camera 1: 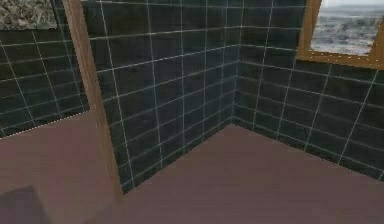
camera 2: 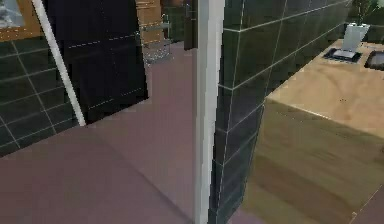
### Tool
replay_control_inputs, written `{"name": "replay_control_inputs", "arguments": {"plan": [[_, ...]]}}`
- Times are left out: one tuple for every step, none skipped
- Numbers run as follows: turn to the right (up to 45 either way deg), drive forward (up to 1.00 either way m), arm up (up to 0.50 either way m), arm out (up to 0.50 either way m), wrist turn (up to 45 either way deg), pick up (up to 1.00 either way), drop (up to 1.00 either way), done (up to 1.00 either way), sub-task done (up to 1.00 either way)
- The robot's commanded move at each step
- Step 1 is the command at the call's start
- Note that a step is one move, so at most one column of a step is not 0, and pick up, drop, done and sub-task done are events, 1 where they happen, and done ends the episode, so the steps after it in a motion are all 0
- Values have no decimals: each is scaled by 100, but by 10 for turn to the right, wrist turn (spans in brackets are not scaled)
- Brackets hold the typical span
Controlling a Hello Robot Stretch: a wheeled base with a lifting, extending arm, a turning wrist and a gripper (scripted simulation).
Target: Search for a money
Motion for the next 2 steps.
{"name": "replay_control_inputs", "arguments": {"plan": [[450,0,0,0,0,0,0,0,0],[150,0,0,0,0,0,0,0,0]]}}
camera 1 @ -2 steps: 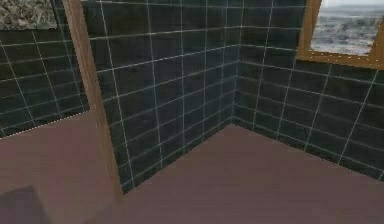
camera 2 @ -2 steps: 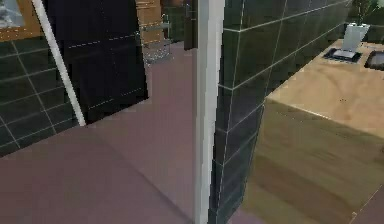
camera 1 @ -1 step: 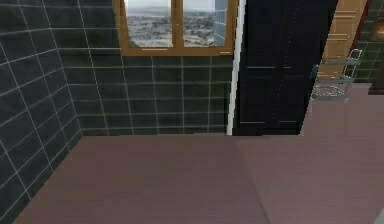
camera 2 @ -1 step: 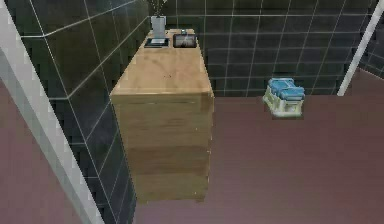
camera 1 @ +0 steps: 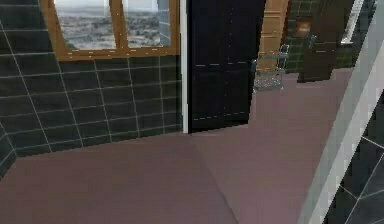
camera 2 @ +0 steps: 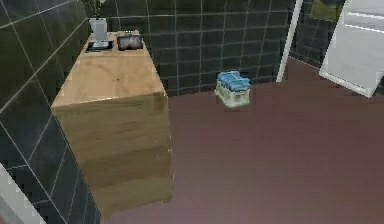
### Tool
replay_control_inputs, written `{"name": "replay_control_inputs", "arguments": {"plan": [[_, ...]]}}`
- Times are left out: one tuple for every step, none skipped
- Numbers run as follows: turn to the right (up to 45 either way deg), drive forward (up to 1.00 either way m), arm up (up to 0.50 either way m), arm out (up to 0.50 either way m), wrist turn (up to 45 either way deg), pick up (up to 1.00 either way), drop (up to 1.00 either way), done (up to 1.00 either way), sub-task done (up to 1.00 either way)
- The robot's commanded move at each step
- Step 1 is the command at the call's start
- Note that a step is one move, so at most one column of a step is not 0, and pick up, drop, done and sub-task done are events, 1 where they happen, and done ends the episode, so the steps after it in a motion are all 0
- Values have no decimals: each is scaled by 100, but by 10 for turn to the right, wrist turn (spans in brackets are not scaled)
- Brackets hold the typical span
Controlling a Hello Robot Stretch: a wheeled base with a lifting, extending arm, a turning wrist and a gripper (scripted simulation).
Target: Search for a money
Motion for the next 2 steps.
{"name": "replay_control_inputs", "arguments": {"plan": [[0,20,0,0,0,0,0,0,0],[90,0,0,0,0,0,0,0,0]]}}
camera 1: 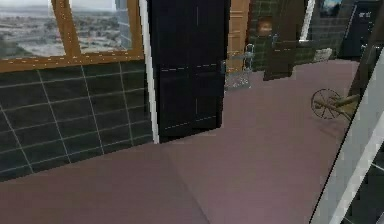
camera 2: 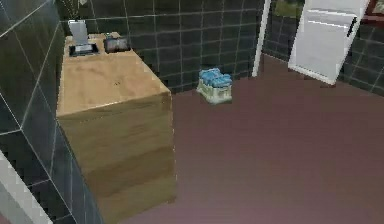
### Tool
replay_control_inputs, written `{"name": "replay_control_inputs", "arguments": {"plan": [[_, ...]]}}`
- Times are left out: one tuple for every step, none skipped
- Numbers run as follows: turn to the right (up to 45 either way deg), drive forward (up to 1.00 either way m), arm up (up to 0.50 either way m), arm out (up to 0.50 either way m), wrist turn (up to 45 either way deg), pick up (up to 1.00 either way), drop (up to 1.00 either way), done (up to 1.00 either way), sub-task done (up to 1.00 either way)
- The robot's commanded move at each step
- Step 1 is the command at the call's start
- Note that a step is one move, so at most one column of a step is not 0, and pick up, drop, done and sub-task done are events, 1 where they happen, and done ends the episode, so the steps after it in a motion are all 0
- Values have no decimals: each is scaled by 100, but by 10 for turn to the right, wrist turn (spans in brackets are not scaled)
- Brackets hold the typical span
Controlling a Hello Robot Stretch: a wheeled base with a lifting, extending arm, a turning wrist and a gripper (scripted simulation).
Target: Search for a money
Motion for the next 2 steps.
{"name": "replay_control_inputs", "arguments": {"plan": [[0,75,0,0,0,0,0,0,0],[300,0,0,0,0,0,0,0,0]]}}
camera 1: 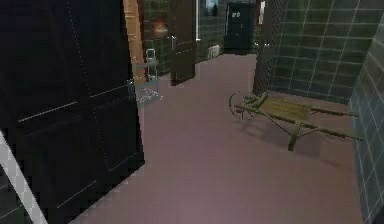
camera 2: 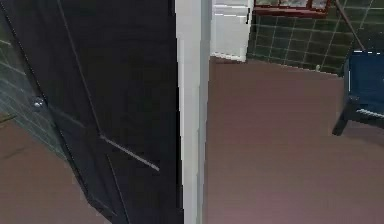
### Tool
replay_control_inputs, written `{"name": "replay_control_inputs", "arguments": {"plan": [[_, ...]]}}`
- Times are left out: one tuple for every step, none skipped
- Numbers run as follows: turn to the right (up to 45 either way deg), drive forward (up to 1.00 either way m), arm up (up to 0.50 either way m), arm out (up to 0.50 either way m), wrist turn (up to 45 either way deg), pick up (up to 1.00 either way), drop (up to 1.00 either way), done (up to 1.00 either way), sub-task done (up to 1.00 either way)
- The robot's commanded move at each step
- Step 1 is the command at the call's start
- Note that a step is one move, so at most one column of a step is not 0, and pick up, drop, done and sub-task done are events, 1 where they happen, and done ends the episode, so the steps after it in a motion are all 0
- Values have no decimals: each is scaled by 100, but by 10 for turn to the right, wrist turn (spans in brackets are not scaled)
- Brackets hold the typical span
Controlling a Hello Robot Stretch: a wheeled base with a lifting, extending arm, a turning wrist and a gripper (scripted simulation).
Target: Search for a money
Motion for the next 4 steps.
{"name": "replay_control_inputs", "arguments": {"plan": [[0,100,0,0,0,0,0,0,0],[60,0,0,0,0,0,0,0,0],[0,55,0,0,0,0,0,0,0],[-60,0,0,0,0,0,0,0,0]]}}
